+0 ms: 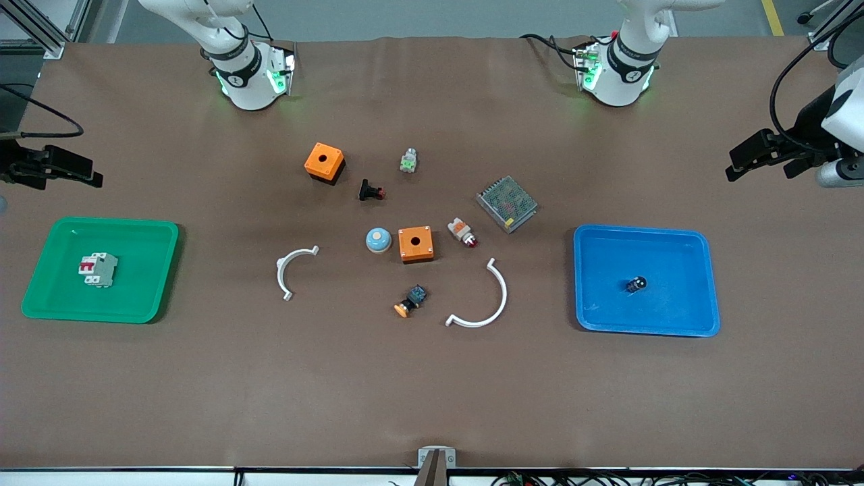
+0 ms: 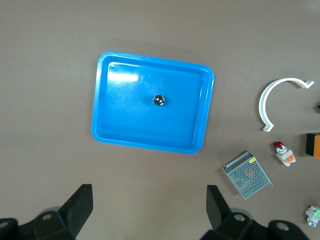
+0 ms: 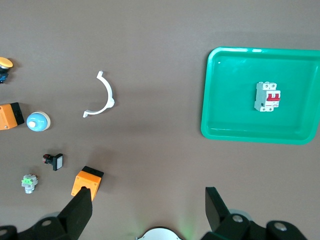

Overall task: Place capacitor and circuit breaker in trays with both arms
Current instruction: 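Open the right gripper and lift away from the green tray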

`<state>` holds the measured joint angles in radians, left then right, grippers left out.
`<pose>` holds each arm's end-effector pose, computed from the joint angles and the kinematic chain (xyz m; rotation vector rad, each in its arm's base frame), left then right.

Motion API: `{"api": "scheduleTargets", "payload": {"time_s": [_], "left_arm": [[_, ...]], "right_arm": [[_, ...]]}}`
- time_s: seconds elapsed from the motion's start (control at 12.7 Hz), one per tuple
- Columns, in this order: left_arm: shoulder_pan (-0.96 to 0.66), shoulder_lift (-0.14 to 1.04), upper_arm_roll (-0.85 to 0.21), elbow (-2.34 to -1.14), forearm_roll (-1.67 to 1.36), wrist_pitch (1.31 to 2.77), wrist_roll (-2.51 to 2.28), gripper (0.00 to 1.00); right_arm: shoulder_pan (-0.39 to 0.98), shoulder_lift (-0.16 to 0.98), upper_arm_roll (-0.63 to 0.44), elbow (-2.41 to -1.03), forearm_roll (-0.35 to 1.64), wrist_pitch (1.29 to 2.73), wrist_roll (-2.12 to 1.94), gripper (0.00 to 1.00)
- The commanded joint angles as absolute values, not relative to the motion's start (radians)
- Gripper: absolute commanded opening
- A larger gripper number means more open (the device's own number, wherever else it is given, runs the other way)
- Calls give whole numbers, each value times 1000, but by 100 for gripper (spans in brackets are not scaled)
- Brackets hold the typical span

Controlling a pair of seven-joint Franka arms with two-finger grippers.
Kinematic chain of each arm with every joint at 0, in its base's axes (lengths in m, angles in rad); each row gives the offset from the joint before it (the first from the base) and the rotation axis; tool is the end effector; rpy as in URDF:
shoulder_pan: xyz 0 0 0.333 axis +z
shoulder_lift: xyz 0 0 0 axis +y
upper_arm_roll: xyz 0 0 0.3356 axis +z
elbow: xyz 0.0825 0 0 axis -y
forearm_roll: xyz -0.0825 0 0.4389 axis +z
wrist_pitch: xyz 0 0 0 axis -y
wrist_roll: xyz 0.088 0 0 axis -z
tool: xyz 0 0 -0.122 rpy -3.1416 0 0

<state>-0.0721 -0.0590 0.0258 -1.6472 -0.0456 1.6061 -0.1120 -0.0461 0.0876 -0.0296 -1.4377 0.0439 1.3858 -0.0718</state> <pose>0.5921 -0.0324 0.6274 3.0914 0.1034 0.0218 0.6152 -0.0398 0.6296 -3.0833 -0.0017 0.2101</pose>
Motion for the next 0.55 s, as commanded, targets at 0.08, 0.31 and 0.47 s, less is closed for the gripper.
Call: {"api": "scheduleTargets", "payload": {"time_s": [0.08,0.31,0.47], "left_arm": [[-78,-46,32,-1583,-41,1598,-98,100],[-78,-25,32,-1574,-41,1600,-97,100],[-78,-23,32,-1575,-41,1600,-97,100]], "right_arm": [[-46,2,-18,-1531,11,1422,-74,100],[-54,-40,-25,-1577,12,1422,-68,100],[-49,-83,-23,-1632,25,1459,-66,100]]}}
